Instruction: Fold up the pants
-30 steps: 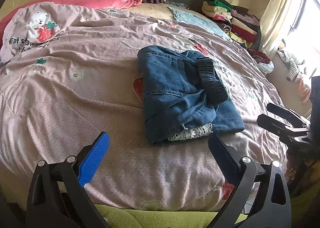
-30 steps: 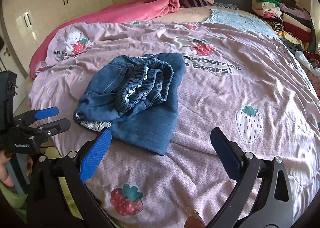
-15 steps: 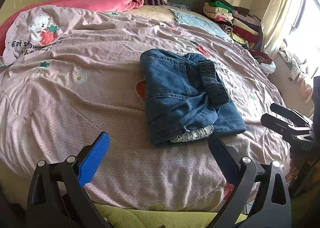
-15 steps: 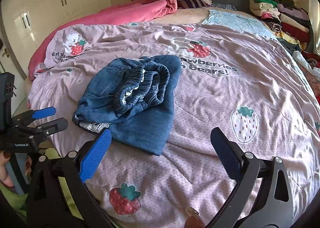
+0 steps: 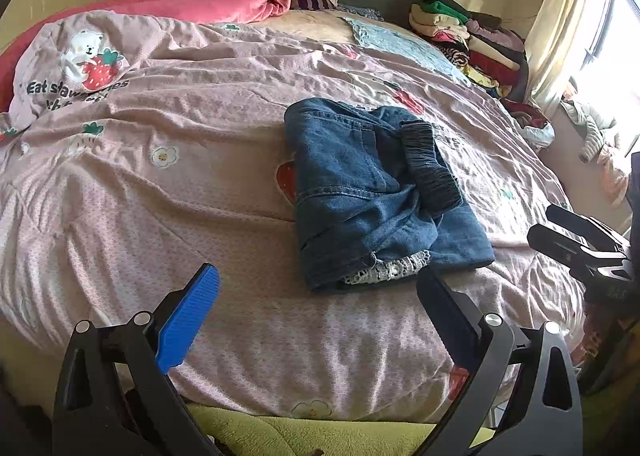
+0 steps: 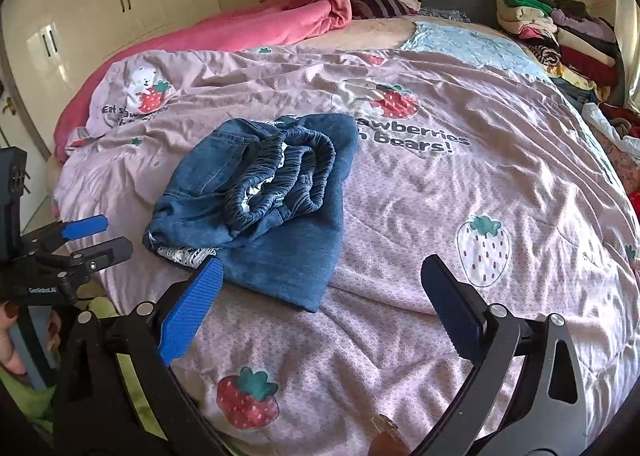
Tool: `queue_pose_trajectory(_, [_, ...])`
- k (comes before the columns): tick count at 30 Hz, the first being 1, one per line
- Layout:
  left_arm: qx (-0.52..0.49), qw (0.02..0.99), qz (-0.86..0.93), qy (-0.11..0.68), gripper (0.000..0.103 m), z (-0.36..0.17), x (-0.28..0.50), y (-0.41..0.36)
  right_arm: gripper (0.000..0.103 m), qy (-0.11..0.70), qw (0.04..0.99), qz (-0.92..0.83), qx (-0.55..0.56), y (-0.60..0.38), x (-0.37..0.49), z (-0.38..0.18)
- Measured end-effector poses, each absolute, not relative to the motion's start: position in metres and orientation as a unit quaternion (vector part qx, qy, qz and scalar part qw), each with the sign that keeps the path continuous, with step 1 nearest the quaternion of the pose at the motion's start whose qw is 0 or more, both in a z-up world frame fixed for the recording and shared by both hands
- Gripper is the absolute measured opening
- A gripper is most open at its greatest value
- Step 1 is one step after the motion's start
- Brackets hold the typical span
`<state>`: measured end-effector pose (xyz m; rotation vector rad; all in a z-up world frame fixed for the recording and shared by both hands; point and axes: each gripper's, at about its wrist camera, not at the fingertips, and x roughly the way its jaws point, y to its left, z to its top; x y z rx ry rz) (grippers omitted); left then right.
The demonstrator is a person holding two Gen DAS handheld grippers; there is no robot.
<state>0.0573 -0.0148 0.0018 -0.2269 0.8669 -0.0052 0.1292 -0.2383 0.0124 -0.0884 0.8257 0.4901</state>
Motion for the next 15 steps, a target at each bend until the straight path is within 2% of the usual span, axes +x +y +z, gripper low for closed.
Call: queue_pose_trajectory(15, [-0.109, 0.902, 0.0, 0.419, 0.099, 0.0032, 0.0557, -0.0145, 0.094, 0.397, 0.886, 0.235, -0.042, -0.2383, 0.1284, 0.0129])
